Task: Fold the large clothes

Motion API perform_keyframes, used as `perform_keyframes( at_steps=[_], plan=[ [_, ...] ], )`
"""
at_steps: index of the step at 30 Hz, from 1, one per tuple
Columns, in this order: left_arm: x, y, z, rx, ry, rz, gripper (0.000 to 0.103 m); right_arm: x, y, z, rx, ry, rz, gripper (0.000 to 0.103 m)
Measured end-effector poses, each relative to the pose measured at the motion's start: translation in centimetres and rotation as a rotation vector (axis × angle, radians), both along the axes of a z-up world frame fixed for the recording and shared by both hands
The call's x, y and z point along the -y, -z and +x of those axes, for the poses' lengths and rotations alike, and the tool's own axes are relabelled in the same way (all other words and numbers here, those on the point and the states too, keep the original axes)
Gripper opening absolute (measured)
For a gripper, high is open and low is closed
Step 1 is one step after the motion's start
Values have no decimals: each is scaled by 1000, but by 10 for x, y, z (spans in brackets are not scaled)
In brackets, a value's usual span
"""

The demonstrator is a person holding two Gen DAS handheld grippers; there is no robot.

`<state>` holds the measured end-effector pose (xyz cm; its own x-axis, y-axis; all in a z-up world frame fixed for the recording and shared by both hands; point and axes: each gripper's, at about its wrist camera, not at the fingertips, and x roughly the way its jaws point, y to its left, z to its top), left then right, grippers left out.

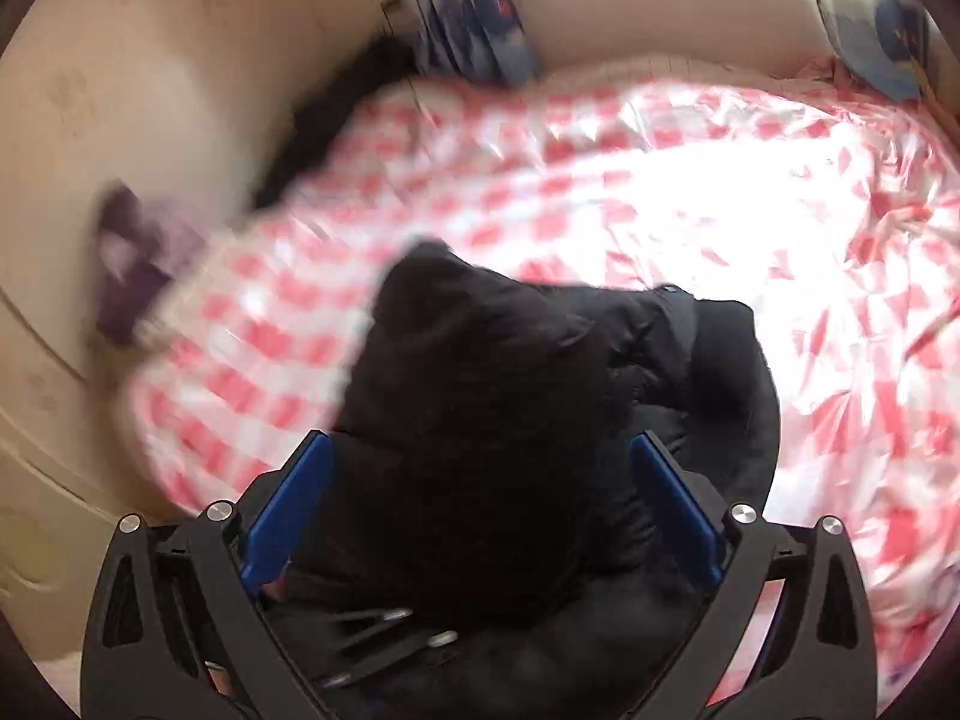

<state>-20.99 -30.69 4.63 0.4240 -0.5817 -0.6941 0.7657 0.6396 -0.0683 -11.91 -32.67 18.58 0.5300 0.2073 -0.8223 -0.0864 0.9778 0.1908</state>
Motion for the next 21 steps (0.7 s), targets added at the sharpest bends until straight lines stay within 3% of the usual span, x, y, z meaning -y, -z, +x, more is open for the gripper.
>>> perform_keyframes(
  at_steps=[3,6,8,11,13,16,21],
  plan=[
    [-25,-10,-7,-34,49,-2,28,-3,33,18,-84,77,-167,95],
    [-62,-31,-12,-89,105,-44,29,14,60,4,-87,135,-173,96],
    [-95,-52,-9,-122,94,-142,40,29,71,-21,-76,184,-199,96],
    [-135,-76,26,-132,-24,-265,55,63,87,-45,-75,213,-210,96],
    [-148,-73,62,-148,-127,-284,63,65,91,-38,-97,205,-270,96],
    [-147,-41,112,-289,-167,-250,63,59,87,-32,-141,180,-402,96],
    [-203,-18,150,-430,-381,-426,64,54,102,-36,-193,157,-553,96]
  ],
)
